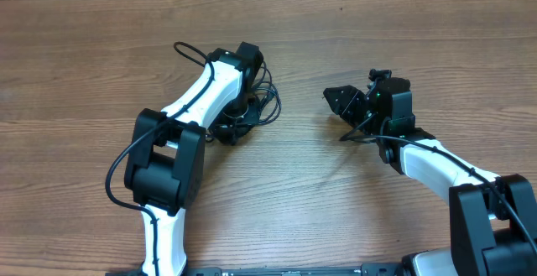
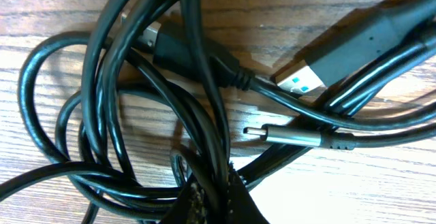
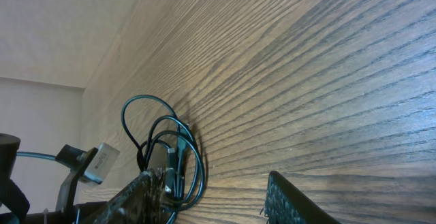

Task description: Untangle cables

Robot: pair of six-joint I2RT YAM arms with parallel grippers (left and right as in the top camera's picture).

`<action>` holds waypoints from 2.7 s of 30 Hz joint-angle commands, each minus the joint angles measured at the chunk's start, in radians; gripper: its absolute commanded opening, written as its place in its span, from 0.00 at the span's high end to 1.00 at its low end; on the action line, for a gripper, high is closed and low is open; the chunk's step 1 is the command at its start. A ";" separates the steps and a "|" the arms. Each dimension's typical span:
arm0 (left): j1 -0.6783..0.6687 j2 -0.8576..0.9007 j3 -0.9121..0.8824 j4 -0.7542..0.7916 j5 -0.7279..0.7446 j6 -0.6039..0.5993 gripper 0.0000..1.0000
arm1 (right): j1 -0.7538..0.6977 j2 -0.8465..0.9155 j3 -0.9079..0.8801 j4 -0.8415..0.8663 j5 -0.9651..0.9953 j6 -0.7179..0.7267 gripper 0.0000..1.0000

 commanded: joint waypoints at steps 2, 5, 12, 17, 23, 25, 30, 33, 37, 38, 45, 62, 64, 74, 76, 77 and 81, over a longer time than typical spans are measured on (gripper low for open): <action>0.003 -0.020 0.018 -0.004 0.077 0.063 0.96 | 0.002 0.005 0.026 0.004 0.009 -0.002 0.53; 0.011 -0.021 0.065 -0.008 0.190 0.150 0.96 | 0.002 0.005 0.026 0.004 0.008 -0.001 0.53; 0.043 -0.021 0.178 -0.010 0.517 0.336 0.96 | 0.002 0.005 0.026 0.016 -0.065 0.005 0.49; 0.058 -0.021 0.187 0.010 0.600 0.338 0.96 | 0.003 0.005 0.026 0.000 -0.166 0.122 0.60; 0.059 -0.021 0.187 0.043 0.699 0.339 0.96 | 0.017 0.005 0.025 -0.072 -0.179 0.206 0.67; 0.059 -0.021 0.187 0.059 0.723 0.341 0.96 | 0.032 0.005 0.025 -0.071 -0.184 0.210 0.66; 0.059 -0.021 0.187 0.065 0.838 0.448 0.96 | 0.096 0.005 0.025 -0.071 -0.182 0.233 0.66; 0.059 -0.021 0.187 0.030 0.912 0.587 0.96 | 0.130 0.005 0.025 -0.063 -0.173 0.250 0.67; 0.059 -0.021 0.187 -0.041 0.925 0.762 0.96 | 0.147 0.005 0.025 -0.007 -0.150 0.304 0.67; 0.059 -0.021 0.187 -0.054 0.925 0.791 0.96 | 0.148 0.005 0.025 0.019 -0.150 0.322 0.67; 0.059 -0.021 0.187 -0.055 1.008 0.885 0.96 | 0.149 0.005 0.025 0.071 -0.148 0.400 0.70; 0.060 -0.021 0.186 -0.013 0.854 0.918 0.96 | 0.126 0.001 0.025 0.102 -0.157 0.410 0.96; 0.064 -0.021 0.186 -0.011 0.746 0.879 0.96 | 0.097 -0.006 0.027 0.103 -0.214 0.410 0.96; 0.111 -0.021 0.164 0.061 0.399 0.635 0.96 | -0.037 -0.042 0.027 0.069 -0.425 0.410 0.96; 0.117 -0.021 0.137 0.097 0.325 0.564 0.96 | -0.039 -0.042 0.027 0.041 -0.425 0.404 0.96; 0.119 -0.021 0.122 0.115 0.298 0.533 0.96 | -0.039 -0.042 0.027 0.037 -0.426 0.389 0.96; 0.123 -0.021 0.082 0.158 0.201 0.448 0.96 | -0.039 -0.042 0.027 0.022 -0.426 0.373 0.96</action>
